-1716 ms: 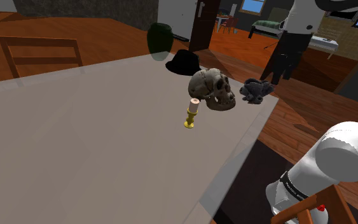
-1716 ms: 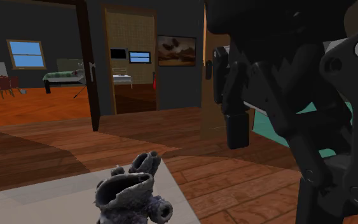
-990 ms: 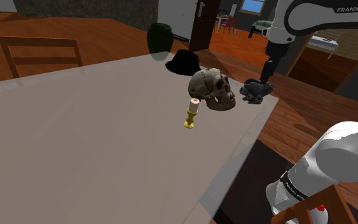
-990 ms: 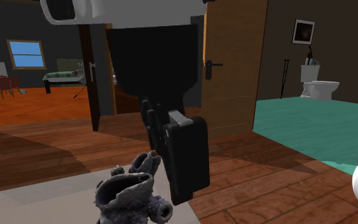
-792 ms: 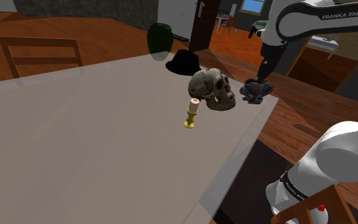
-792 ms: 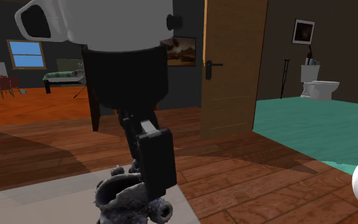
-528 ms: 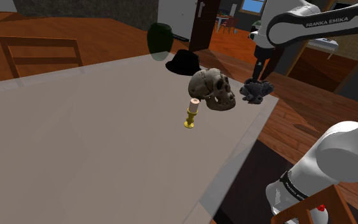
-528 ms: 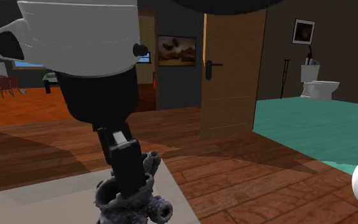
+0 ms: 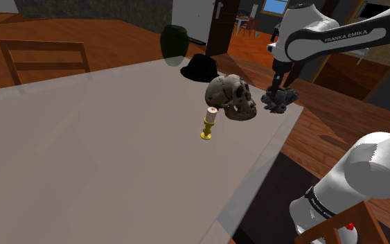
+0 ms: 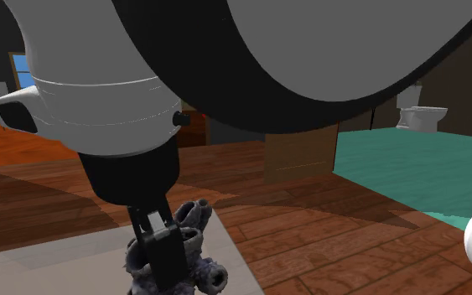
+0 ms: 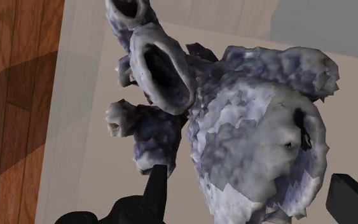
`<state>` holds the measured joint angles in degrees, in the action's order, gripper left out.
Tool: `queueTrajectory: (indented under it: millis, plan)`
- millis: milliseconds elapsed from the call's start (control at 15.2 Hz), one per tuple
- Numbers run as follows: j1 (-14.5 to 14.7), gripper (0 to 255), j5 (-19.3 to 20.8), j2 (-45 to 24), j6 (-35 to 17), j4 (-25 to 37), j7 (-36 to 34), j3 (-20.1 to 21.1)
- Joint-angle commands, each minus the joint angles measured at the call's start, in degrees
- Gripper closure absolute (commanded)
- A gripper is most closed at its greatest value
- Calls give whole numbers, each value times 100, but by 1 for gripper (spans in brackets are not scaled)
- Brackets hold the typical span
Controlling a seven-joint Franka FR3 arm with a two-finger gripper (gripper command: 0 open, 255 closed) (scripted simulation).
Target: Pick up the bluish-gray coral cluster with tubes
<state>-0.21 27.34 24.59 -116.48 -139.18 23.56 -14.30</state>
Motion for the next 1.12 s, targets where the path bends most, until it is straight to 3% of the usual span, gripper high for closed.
queueTrajectory:
  millis: [0,66,660,1056]
  plan:
    - [-4,0,13,-21,-64,-42,-18,-9]
    - [-5,255,14,-22,-63,-38,-16,-11]
    - [-4,255,13,-21,-64,-41,-18,-9]
    - [24,255,-83,106,397,310,131,49]
